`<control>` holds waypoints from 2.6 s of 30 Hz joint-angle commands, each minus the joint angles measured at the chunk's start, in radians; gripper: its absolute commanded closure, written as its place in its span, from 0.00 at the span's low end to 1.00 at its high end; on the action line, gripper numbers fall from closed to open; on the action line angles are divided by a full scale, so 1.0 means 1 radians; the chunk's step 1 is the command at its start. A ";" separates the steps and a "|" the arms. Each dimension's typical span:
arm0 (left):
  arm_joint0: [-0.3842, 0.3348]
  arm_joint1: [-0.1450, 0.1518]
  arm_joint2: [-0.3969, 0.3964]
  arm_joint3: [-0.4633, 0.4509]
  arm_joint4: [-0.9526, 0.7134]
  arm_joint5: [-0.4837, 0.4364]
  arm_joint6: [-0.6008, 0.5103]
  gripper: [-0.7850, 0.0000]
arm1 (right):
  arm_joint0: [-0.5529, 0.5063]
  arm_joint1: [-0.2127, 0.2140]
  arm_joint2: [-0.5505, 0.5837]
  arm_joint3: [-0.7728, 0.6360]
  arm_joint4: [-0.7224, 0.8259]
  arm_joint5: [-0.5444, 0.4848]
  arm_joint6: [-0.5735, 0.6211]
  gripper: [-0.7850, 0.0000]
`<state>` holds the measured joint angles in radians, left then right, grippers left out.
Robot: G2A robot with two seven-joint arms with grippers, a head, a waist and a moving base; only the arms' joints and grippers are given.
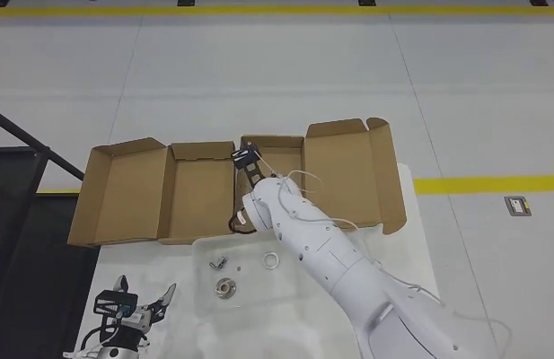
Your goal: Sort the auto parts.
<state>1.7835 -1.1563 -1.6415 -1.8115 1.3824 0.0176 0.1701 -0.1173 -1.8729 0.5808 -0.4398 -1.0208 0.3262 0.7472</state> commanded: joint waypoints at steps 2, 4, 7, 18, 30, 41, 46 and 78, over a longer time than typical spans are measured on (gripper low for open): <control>0.000 0.000 0.000 0.000 0.000 0.000 0.000 0.00 | -0.005 -0.005 0.022 0.041 0.030 0.012 -0.034 1.00; 0.000 0.000 0.000 0.000 0.000 0.000 0.000 0.00 | -0.008 -0.011 0.031 0.073 0.041 0.027 -0.045 1.00; 0.000 0.000 0.000 0.000 0.000 0.000 0.000 0.00 | -0.010 -0.020 0.041 0.118 0.058 0.019 -0.060 1.00; 0.000 0.000 0.000 0.000 0.000 0.000 0.000 0.00 | 0.003 -0.051 0.060 0.213 0.086 -0.030 -0.102 0.00; 0.000 0.000 0.000 0.000 0.000 0.000 0.000 0.00 | 0.038 -0.052 0.086 0.227 0.095 -0.107 -0.162 0.00; 0.000 0.000 0.000 0.000 0.000 0.000 0.000 0.00 | 0.034 -0.004 0.094 0.123 0.029 -0.368 -0.202 0.00; 0.000 0.000 0.000 0.000 0.000 0.000 0.000 0.00 | -0.023 0.042 0.092 -0.048 -0.060 -0.441 -0.152 0.00; 0.000 0.000 0.000 0.000 0.000 0.000 0.000 0.00 | -0.496 0.215 0.185 -0.789 -0.417 -0.498 0.558 0.53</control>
<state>1.7835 -1.1563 -1.6415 -1.8115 1.3824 0.0176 0.1701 -0.6273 -1.6529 0.7715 -1.2563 -1.4411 -0.1801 1.3014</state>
